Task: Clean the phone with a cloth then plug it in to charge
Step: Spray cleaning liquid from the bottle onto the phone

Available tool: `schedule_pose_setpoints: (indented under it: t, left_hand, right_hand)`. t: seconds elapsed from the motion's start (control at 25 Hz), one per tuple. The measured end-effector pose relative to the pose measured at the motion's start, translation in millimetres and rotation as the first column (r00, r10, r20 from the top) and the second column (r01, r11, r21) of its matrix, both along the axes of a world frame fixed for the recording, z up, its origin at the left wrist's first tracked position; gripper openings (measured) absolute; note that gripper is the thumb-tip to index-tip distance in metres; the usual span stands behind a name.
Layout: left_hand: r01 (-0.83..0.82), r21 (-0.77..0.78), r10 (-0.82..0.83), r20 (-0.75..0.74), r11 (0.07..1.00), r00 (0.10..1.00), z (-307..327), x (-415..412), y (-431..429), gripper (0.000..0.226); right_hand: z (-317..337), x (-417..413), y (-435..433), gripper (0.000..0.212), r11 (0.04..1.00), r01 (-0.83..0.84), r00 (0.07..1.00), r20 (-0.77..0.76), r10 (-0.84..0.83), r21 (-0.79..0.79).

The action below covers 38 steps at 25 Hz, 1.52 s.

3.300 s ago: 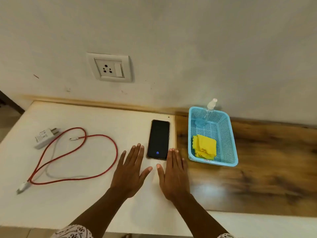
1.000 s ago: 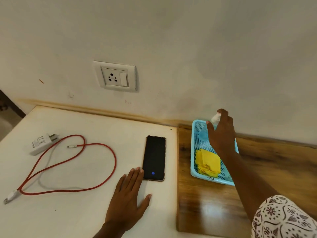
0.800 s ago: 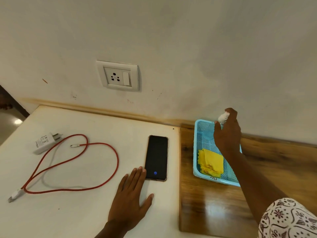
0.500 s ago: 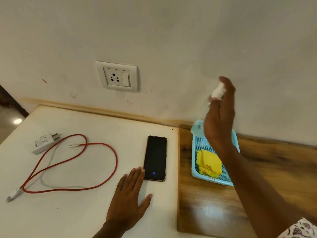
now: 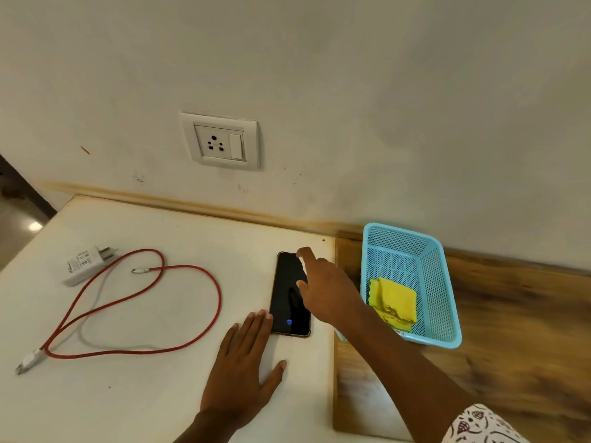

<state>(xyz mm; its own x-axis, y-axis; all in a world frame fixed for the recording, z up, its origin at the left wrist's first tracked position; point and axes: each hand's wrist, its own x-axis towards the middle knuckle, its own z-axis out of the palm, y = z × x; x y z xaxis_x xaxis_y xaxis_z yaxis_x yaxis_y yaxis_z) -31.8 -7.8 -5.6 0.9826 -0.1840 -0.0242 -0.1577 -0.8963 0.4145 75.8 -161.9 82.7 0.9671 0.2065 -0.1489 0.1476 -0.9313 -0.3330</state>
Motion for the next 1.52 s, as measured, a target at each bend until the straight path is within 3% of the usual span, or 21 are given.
schedule_pose_setpoints:
  t: [0.32,0.64,1.0,1.28,1.52]
  left_hand:
    - [-0.008,0.006,0.008,0.014,1.000,1.000,-4.8,1.1,-0.5,0.079]
    - [-0.015,0.028,0.014,0.040,0.999,0.999,-9.1,0.9,0.2,0.079]
    - [0.017,0.026,-0.017,0.004,1.000,1.000,0.1,0.9,-0.2,0.077]
    - [-0.008,0.027,0.007,0.034,1.000,0.999,-3.1,0.9,-0.5,0.076]
    - [-0.001,0.044,-0.001,0.034,0.999,0.999,-4.1,0.9,0.1,0.074]
  right_hand:
    - [-18.8,17.3,3.1,0.055,0.994,0.056,0.998,0.008,-0.056,-0.097]
    - [-21.3,2.5,1.1,0.061,0.991,0.103,0.994,0.033,-0.101,-0.089]
    - [-32.2,-40.1,13.1,0.074,0.990,-0.001,0.986,-0.163,-0.021,-0.138]
    - [-26.9,-29.1,-10.7,0.073,0.978,0.115,0.990,-0.055,-0.127,-0.173]
    - [-23.6,-17.7,-13.9,0.075,0.968,0.135,0.988,-0.052,-0.149,-0.210]
